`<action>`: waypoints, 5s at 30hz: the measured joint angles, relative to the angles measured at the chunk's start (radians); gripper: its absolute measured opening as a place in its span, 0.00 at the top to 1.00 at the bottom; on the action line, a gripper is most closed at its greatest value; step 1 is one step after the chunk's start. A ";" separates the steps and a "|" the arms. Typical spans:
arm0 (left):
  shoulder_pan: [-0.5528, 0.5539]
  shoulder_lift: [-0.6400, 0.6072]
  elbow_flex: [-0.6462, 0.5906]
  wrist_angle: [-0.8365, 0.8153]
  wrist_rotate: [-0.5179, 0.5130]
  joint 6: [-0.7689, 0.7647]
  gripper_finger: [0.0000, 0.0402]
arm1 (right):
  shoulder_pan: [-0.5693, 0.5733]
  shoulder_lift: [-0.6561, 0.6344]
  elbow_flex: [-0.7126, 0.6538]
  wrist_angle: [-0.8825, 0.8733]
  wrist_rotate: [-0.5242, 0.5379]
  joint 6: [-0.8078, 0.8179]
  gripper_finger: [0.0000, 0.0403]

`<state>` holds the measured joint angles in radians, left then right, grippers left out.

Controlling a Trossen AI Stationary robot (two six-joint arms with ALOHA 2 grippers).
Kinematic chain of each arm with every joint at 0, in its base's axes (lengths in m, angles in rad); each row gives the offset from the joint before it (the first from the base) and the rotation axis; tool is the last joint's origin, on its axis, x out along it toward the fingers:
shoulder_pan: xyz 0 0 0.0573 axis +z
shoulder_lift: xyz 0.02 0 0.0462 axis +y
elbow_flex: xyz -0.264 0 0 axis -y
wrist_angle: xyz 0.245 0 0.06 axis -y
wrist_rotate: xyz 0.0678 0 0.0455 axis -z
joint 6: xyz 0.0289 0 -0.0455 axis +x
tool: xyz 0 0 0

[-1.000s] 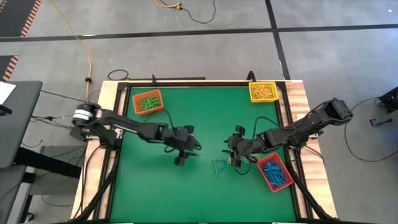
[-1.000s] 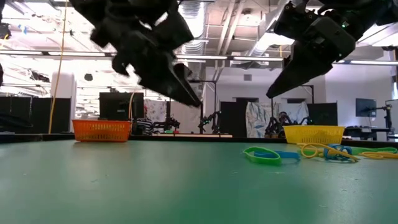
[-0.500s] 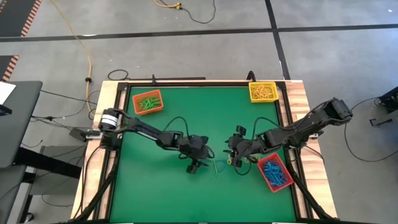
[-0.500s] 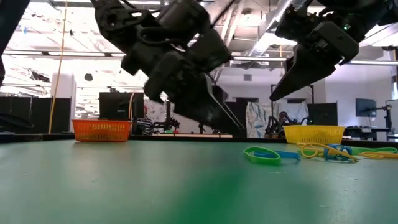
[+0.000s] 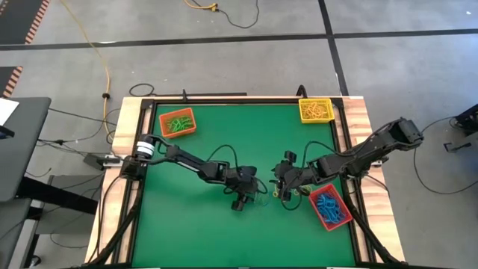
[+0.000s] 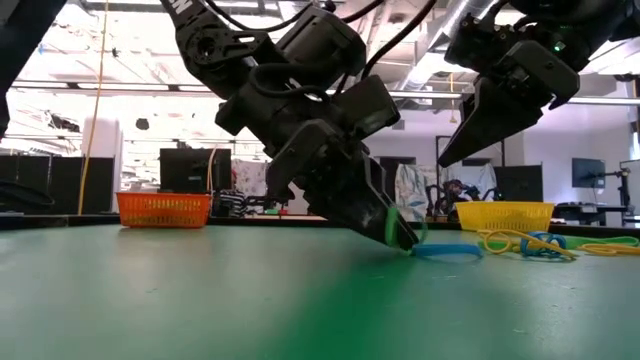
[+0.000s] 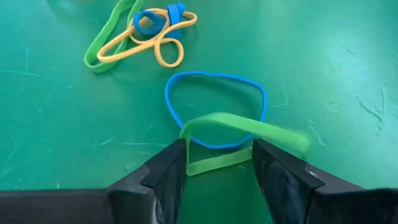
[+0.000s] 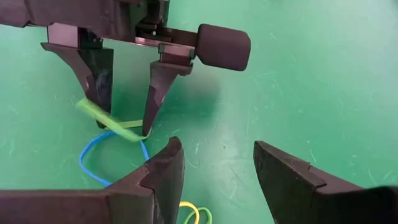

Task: Sort rubber bands into baskets
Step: Put the green rubber band into the orange bin

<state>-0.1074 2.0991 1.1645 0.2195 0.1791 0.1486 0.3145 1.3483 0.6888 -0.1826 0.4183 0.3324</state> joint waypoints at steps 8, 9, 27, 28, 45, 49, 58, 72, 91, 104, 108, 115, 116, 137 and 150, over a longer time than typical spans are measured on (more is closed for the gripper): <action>0.000 -0.011 -0.001 -0.002 -0.003 0.010 0.68 | 0.000 0.000 0.000 -0.002 0.005 -0.001 0.46; 0.000 -0.011 -0.001 -0.001 -0.003 0.014 0.69 | -0.001 0.000 0.000 -0.002 0.005 -0.001 0.46; 0.002 -0.049 -0.001 -0.038 -0.053 0.031 0.87 | 0.000 0.000 -0.001 -0.003 0.004 0.000 0.46; 0.002 -0.058 -0.001 -0.044 -0.064 0.032 0.85 | 0.000 0.000 -0.001 -0.003 0.004 0.000 0.46; 0.006 -0.050 -0.009 -0.057 -0.234 0.024 0.57 | 0.000 0.000 -0.001 0.003 0.002 0.000 0.46; 0.019 -0.051 -0.009 -0.039 -0.182 0.016 0.56 | 0.000 0.000 -0.001 0.003 0.002 0.000 0.46; 0.065 -0.051 -0.009 0.014 -0.069 -0.140 0.57 | 0.000 0.000 -0.001 0.004 0.002 0.000 0.46; 0.022 -0.027 -0.005 0.073 -0.143 -0.214 0.57 | -0.001 0.000 -0.001 0.005 0.007 -0.001 0.46; 0.020 0.028 0.004 0.060 -0.136 -0.228 0.66 | 0.003 0.000 0.000 0.019 0.017 -0.027 0.46; 0.011 0.029 0.004 0.049 -0.173 -0.133 0.99 | 0.002 0.000 0.000 0.034 0.034 -0.036 0.46; 0.012 0.014 0.005 0.020 -0.174 -0.110 1.00 | 0.002 0.000 -0.001 0.034 0.062 -0.043 0.46; 0.013 -0.098 0.001 -0.108 -0.252 -0.035 1.00 | 0.002 0.000 0.000 0.030 0.066 -0.051 0.46; 0.013 -0.116 0.001 -0.123 -0.266 -0.026 1.00 | 0.002 0.000 0.000 0.029 0.066 -0.051 0.46; -0.046 -0.166 0.002 -0.282 -0.184 -0.083 0.61 | 0.012 0.000 0.000 0.034 0.028 -0.016 0.46; -0.058 -0.095 -0.050 -0.168 -0.203 -0.236 0.38 | 0.013 0.000 0.000 0.039 0.028 -0.019 0.46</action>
<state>-0.1650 2.0043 1.1144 0.0514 -0.0237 -0.0872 0.3271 1.3483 0.6884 -0.1434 0.4461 0.3138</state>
